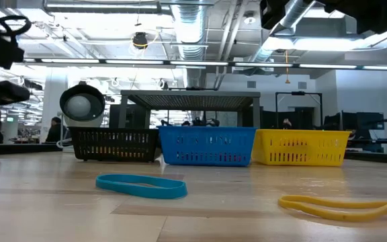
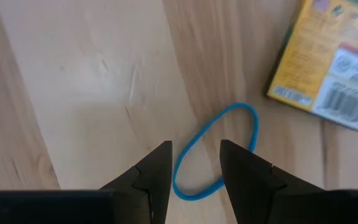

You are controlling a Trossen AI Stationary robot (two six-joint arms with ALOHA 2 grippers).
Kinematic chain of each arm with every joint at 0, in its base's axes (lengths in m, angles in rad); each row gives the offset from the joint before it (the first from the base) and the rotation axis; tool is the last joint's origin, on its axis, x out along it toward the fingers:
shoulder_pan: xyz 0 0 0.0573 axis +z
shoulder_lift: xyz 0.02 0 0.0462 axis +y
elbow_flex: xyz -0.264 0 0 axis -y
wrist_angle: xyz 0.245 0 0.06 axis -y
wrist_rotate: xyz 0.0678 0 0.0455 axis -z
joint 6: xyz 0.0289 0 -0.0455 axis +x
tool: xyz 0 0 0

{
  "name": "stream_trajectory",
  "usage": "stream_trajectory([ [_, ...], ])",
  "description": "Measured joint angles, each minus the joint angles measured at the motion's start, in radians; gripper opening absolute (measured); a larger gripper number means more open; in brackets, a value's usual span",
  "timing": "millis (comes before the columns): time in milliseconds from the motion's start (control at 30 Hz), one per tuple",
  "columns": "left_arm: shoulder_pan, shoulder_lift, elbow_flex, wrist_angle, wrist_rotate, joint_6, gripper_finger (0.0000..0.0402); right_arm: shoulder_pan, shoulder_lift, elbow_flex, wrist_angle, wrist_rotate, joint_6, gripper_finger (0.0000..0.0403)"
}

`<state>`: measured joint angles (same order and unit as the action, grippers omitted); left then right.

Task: Pick & Place Office Desk Supplies
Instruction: Put the blue rubber band into the blue bin

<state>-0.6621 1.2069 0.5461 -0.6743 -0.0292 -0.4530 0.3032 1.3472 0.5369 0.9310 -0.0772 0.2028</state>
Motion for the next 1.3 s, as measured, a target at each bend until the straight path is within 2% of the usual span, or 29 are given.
stream_trajectory([
  [367,-0.005,0.083,0.0,0.012,0.0,0.0,0.0131,0.005,0.0,0.0,-0.002,0.0,0.0,0.024],
  [1300,-0.005,0.085,-0.005,0.033,-0.008,-0.023,0.0131,0.004,0.0,0.0,-0.004,0.0,0.0,0.024],
])
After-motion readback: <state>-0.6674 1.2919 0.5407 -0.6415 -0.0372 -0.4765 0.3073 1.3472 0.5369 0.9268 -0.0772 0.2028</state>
